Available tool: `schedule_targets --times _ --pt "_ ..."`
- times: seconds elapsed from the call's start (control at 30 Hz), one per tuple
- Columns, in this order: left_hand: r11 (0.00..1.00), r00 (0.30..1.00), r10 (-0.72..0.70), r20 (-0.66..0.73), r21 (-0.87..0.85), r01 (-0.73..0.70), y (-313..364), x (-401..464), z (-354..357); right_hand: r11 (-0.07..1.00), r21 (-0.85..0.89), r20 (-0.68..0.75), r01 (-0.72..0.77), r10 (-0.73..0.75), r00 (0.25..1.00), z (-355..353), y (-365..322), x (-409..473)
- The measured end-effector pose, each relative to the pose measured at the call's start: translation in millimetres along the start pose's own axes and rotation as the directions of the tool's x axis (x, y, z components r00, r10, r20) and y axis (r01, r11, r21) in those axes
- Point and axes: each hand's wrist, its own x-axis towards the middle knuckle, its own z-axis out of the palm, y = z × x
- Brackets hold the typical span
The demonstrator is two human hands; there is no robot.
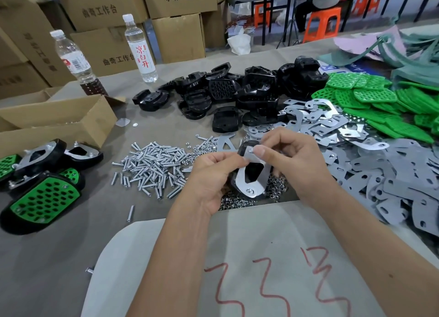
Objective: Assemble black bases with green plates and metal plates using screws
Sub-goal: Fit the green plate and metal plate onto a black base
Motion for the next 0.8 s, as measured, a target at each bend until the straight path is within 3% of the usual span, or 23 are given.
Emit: schedule_targets --times 0.07,0.2,0.33,0.47,0.6,0.8 --pt "1.000 1.000 -0.007 -0.005 -0.018 0.007 0.3 1.3 -0.4 0.999 0.035 -0.013 -0.029 0.029 0.999 -1.1 0.4 0.1" --pt "1.000 1.000 -0.001 0.003 -0.006 0.001 -0.6 1.5 -0.6 0.992 -0.126 0.020 0.030 -0.028 0.999 1.6 2.9 -0.7" --pt "1.000 1.000 -0.010 -0.019 -0.009 0.009 -0.5 2.2 0.2 0.999 0.018 -0.008 -0.029 0.030 1.000 0.2 1.4 -0.5" --pt "1.000 1.000 -0.003 -0.007 -0.005 0.003 -2.1 2.6 -1.2 0.990 -0.137 0.017 0.024 -0.022 1.000 3.0 1.7 -0.4" --pt "1.000 1.000 -0.008 -0.012 -0.001 0.008 -2.4 2.8 -0.5 0.999 0.002 -0.034 -0.041 0.041 0.999 0.7 0.4 0.1" --pt "0.998 1.000 0.009 -0.015 0.061 -0.008 -2.4 0.6 1.1 0.971 -0.229 -0.014 0.064 -0.069 0.998 6.4 -1.2 -1.4"
